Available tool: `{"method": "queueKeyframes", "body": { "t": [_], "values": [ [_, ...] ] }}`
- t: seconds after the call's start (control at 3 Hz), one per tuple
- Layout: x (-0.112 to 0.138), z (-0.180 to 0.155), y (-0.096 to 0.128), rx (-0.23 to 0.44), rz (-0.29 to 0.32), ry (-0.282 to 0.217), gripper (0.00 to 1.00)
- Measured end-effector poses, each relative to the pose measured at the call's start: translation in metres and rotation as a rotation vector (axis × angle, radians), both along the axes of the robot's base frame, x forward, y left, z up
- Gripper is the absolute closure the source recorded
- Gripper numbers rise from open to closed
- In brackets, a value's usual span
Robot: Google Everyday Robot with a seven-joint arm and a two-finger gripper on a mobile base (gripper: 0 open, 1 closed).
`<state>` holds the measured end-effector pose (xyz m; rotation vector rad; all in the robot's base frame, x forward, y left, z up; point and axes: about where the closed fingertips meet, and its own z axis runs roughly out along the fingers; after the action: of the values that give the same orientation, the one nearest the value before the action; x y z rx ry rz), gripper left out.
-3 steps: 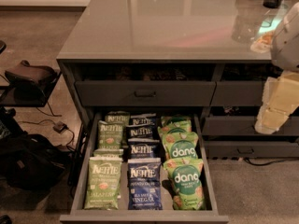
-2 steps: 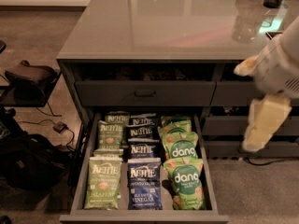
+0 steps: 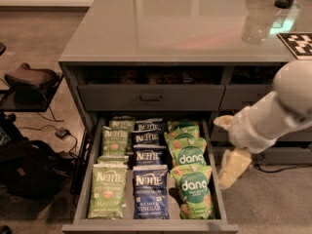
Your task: Pick blue chip bag from middle drawer and place on counter
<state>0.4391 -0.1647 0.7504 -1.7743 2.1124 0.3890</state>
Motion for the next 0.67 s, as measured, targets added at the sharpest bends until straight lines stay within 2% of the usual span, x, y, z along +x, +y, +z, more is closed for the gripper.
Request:
{"method": "queueKeyframes", "body": {
  "t": [0.33,0.67],
  "values": [
    [0.021,-0.067,0.011,0.059,-0.06,0.006,0.0],
    [0.031,-0.112,0.024,0.076,-0.115,-0.028,0.0]
  ]
}}
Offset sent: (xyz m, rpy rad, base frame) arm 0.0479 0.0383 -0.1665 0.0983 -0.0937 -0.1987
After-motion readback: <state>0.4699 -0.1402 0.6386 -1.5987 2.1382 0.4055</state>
